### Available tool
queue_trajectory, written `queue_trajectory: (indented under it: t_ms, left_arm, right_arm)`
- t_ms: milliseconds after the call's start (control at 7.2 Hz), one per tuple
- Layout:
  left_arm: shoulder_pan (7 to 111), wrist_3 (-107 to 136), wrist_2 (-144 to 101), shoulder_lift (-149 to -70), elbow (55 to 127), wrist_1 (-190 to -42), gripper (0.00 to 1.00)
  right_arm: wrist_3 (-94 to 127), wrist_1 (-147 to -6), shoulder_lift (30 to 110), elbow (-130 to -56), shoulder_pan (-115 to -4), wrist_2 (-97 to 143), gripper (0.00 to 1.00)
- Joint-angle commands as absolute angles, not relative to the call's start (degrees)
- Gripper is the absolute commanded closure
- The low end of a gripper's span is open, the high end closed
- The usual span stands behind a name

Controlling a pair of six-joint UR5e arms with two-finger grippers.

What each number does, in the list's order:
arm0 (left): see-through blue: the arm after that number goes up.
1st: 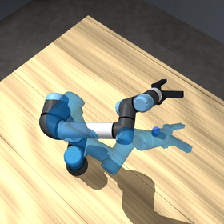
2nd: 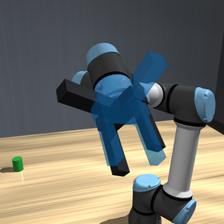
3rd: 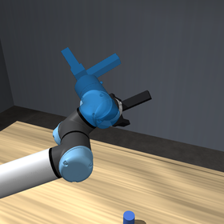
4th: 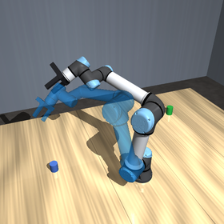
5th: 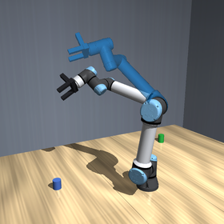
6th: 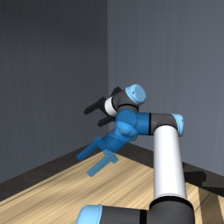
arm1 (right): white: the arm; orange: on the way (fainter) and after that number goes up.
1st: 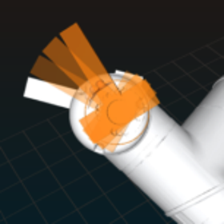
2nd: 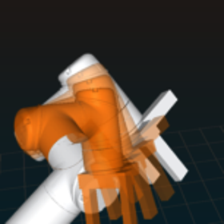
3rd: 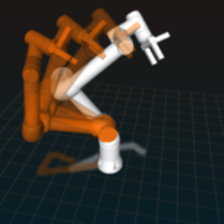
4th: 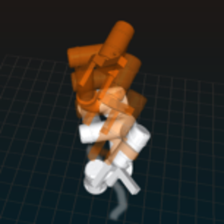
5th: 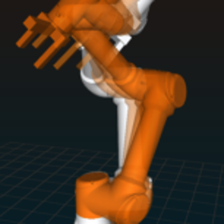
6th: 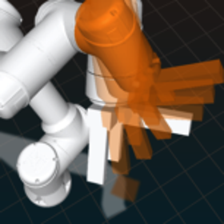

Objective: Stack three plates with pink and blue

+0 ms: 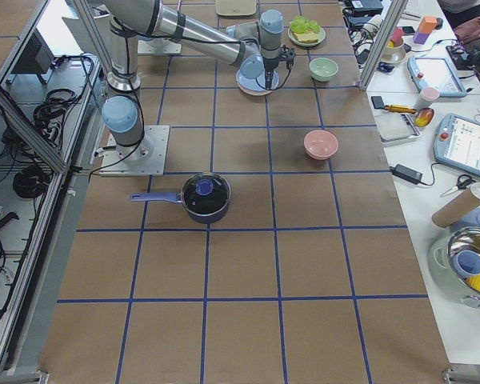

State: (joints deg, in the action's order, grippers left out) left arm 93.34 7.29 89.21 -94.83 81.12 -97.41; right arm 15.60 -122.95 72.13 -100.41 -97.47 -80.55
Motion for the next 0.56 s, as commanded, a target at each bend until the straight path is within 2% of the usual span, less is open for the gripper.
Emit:
queue_trajectory:
  t_ms: [0, 278, 417]
  left_arm:
    - [93.34, 7.29, 89.30, -94.83, 81.12, -97.47, 0.00]
    - [93.34, 7.29, 89.30, -94.83, 81.12, -97.47, 0.00]
    - [93.34, 7.29, 89.30, -94.83, 81.12, -97.47, 0.00]
  right_arm:
    - [7.44, -107.30, 73.03, -90.67, -90.82, -81.55, 0.35]
    - [-0.68, -94.29, 75.14, -80.38, -89.73, -91.18, 0.35]
    - [-0.96, -88.39, 78.45, -79.03, -90.17, -92.19, 0.35]
